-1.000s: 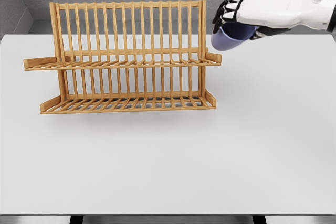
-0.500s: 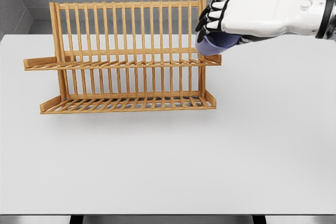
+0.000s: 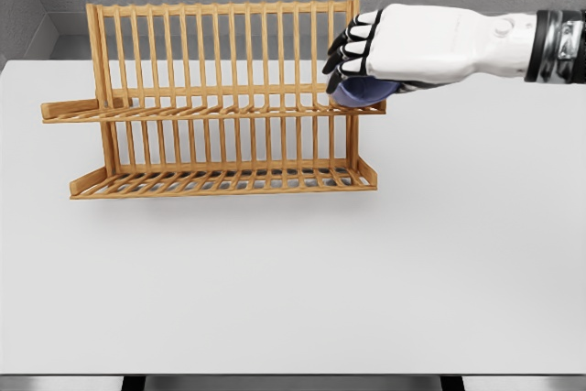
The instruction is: Right arm put cup on second shelf
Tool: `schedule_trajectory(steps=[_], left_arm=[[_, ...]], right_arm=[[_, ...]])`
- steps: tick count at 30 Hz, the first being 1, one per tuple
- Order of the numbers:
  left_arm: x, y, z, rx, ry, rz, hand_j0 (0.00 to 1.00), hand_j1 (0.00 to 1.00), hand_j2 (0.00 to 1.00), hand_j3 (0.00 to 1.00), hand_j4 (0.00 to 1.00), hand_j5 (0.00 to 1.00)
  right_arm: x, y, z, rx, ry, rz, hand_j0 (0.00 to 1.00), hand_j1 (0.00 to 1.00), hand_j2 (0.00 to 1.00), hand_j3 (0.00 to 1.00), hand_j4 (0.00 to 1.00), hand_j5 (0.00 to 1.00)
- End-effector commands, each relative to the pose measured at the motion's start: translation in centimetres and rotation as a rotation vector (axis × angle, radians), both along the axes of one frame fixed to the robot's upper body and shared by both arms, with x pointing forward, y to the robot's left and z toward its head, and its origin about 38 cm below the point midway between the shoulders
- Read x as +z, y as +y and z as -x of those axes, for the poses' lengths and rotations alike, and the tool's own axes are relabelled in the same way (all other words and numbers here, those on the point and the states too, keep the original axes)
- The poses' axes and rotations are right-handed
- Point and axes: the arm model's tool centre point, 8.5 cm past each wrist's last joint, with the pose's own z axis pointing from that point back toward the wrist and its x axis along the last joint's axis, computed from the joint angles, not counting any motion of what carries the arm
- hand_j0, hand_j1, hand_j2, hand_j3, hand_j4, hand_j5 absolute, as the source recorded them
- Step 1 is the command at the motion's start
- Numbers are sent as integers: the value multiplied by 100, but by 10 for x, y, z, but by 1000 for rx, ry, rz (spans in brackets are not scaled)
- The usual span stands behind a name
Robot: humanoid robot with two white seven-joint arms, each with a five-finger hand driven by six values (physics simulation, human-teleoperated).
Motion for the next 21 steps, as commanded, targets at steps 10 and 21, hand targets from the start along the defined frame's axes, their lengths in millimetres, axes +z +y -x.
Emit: schedule_trajectory(steps=[10, 21], left_arm=[[0, 0, 0, 0, 0, 0, 100, 100, 100, 100, 100, 100], [0, 0, 0, 0, 0, 0, 100, 100, 100, 100, 100, 100]], right_arm=[[56, -70, 4, -169, -131, -89, 100, 100, 100, 100, 100, 100], [-104, -189, -5, -547, 275, -172, 100, 100, 100, 100, 100, 100]])
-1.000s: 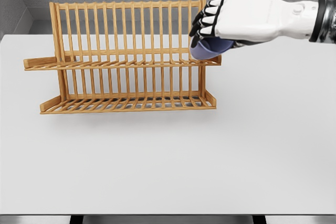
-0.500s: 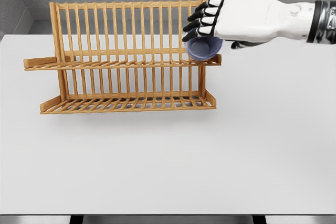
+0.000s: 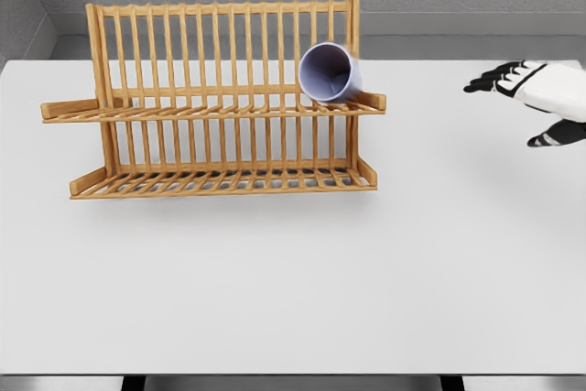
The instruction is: Right arm put cup on second shelf
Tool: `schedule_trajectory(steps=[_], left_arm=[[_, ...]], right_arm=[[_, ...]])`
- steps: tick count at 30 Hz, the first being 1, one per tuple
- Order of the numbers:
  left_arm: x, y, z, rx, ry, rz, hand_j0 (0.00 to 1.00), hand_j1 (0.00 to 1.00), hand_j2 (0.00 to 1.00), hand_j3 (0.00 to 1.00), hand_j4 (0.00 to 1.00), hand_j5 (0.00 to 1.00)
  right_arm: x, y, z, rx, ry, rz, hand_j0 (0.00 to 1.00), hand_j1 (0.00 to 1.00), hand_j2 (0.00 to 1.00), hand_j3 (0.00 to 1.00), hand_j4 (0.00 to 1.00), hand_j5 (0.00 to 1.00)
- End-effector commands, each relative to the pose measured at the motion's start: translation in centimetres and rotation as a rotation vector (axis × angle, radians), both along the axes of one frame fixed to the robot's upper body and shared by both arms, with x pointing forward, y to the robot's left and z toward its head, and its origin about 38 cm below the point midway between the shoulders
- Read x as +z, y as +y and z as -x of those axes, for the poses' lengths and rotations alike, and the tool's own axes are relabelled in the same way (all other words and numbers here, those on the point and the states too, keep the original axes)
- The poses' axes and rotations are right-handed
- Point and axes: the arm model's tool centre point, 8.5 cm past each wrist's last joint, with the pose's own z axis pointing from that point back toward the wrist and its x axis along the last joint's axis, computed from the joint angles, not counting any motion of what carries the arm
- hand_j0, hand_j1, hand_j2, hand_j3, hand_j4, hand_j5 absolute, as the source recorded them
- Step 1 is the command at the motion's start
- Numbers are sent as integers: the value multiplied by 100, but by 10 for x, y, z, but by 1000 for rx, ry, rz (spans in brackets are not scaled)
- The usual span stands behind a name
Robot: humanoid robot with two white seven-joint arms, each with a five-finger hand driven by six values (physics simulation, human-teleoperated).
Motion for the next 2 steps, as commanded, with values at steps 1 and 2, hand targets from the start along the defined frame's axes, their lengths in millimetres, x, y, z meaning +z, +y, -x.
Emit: schedule_trajectory(steps=[1, 2], left_arm=[[0, 0, 0, 0, 0, 0, 100, 100, 100, 100, 100, 100], [0, 0, 0, -2, 0, 0, 100, 100, 100, 100, 100, 100]], right_arm=[[-7, 1, -3, -12, 8, -38, 100, 100, 100, 100, 100, 100], [-10, 7, -3, -2, 9, -51, 100, 100, 100, 100, 100, 100]])
